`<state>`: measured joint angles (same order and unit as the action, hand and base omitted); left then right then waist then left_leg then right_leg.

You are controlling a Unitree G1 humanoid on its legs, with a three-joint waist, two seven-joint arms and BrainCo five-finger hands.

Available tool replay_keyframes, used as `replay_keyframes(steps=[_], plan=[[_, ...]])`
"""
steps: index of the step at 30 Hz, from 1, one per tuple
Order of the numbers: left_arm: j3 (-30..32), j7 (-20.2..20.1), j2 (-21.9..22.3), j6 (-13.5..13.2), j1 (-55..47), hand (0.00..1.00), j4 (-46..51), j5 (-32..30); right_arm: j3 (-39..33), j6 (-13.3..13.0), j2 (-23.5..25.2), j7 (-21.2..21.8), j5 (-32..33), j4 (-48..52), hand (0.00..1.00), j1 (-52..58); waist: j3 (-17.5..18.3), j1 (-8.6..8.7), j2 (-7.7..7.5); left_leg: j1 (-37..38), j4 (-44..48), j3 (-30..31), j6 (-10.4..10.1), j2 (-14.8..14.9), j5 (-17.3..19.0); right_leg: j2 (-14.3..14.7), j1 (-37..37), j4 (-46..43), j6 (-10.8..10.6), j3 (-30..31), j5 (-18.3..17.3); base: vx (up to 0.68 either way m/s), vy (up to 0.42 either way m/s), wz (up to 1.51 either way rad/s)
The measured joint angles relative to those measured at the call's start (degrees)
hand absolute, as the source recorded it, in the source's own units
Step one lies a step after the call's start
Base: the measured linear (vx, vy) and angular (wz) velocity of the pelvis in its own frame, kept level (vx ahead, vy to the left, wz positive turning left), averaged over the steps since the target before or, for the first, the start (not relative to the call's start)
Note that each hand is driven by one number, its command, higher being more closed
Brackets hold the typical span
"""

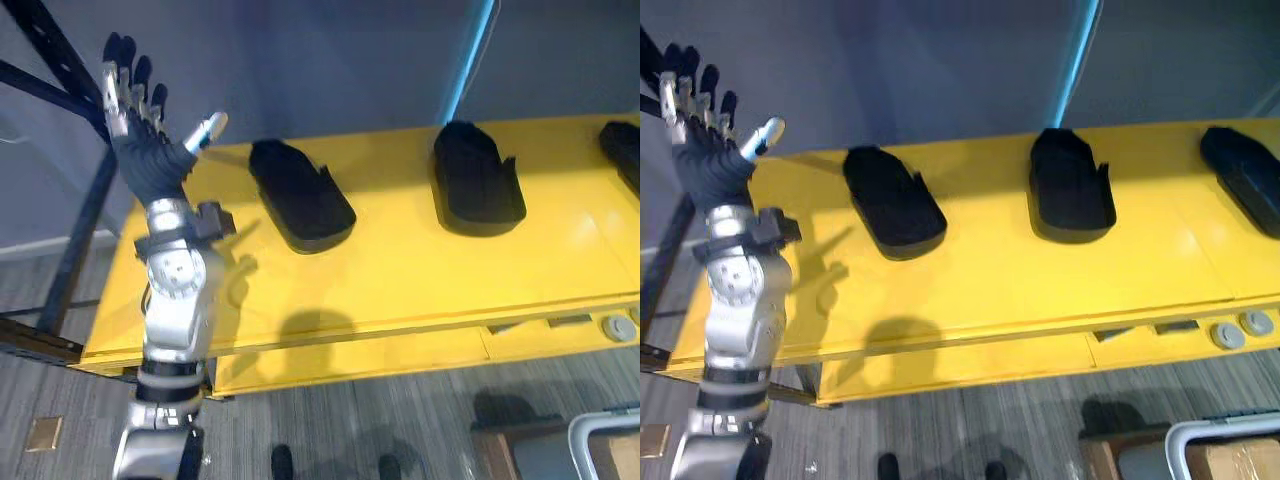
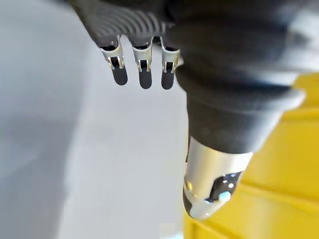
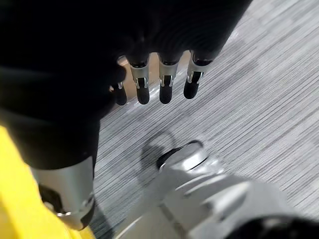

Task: Walk over and take plastic housings, then place them on the shelf

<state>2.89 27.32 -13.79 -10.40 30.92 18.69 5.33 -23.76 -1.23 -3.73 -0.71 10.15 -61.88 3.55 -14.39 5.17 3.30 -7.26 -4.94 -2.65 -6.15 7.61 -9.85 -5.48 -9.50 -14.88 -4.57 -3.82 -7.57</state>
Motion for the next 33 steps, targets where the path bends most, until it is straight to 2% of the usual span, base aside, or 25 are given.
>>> replay_keyframes(steps=[2,3,4,6,7,11,18,23,27,33], plan=[[-4.3,-0.4,5.0,-1.1,-9.4,1.0,5.3,-4.2,0.0,-0.2,-0.2,0.2,0.0,0.0,0.0,0.9,1.4,-0.78,0.53,0.0,0.0,0.3,-0.4,0.3,0.7,0.2,0.2,0.3,-0.1,-0.3,-0.1,-0.04,0.017,0.11],[-6.1,-0.6,6.0,-1.4,-11.9,1.0,5.9,-4.5,0.0,-0.2,-0.2,0.2,0.0,0.0,0.0,1.1,1.7,-1.01,0.57,0.0,0.0,0.3,-0.5,0.3,0.8,0.2,0.3,0.4,-0.1,-0.3,-0.1,-0.07,0.008,0.03],[-10.7,-2.4,8.1,-1.9,-17.1,1.0,6.1,-4.3,0.2,-0.6,-0.2,0.2,0.0,0.0,0.0,1.4,2.0,-1.36,0.56,-0.1,-0.1,0.4,-0.6,0.3,0.9,0.3,0.3,0.5,-0.7,-0.2,-0.7,-0.07,0.005,0.05],[-16.0,-4.7,9.8,-1.9,-20.7,1.0,5.5,-3.5,0.3,-1.1,-0.2,0.2,-0.1,0.0,0.0,1.8,2.8,-1.27,0.58,-0.9,-0.2,0.8,-0.7,0.3,1.0,0.5,-0.1,0.9,-0.7,0.0,-0.7,-0.07,0.006,0.11],[-19.1,-6.0,10.7,-2.0,-21.3,0.0,3.9,-3.1,0.4,-1.2,-0.2,0.2,-0.2,0.0,0.0,1.9,3.1,-1.31,0.59,-1.4,-0.2,0.9,-0.6,0.3,0.9,0.8,-0.2,1.3,-0.8,0.4,-0.7,-0.05,0.007,0.09],[-25.1,-10.2,11.4,-1.7,-21.2,0.0,-2.1,-1.8,2.1,-1.3,-0.5,0.1,-0.2,0.6,0.0,2.4,3.6,-1.27,0.43,-1.8,-0.2,0.2,-0.2,0.3,0.5,1.1,-0.8,1.9,-1.1,1.8,0.2,-0.01,0.006,-0.08],[-27.7,-12.7,12.7,0.0,-13.0,0.0,-11.8,1.4,2.5,-1.3,-0.2,-0.2,-0.2,2.1,0.0,3.2,4.1,-1.19,0.3,-3.5,0.0,-2.5,-0.2,1.3,0.5,2.2,-2.9,3.6,-0.3,4.1,2.2,0.02,-0.003,-0.18],[-28.6,-12.7,13.9,0.6,-3.4,0.0,-20.9,2.6,2.4,-1.3,0.1,-0.3,-0.2,3.0,0.0,3.2,4.1,-0.44,0.16,-3.9,0.0,-5.2,-0.2,1.7,0.5,2.7,-3.9,4.3,-0.2,5.7,3.0,0.0,0.005,-0.19],[-26.0,-10.8,15.3,1.1,5.0,0.0,-29.2,4.9,2.4,-1.3,0.8,-0.8,-0.2,4.9,0.0,3.2,4.2,0.45,-0.19,-5.7,0.0,-7.3,-0.2,2.4,0.5,3.5,-6.5,5.3,-0.1,7.6,4.5,-0.04,0.013,-0.29],[-24.3,-8.6,16.5,1.7,10.8,0.0,-33.0,8.2,2.2,-1.3,1.7,-1.6,0.1,7.0,0.0,4.1,4.0,0.89,-0.66,-6.4,-0.2,-8.3,-0.2,2.7,0.6,3.7,-7.4,5.8,-0.1,8.1,5.1,-0.03,0.012,-0.08]])
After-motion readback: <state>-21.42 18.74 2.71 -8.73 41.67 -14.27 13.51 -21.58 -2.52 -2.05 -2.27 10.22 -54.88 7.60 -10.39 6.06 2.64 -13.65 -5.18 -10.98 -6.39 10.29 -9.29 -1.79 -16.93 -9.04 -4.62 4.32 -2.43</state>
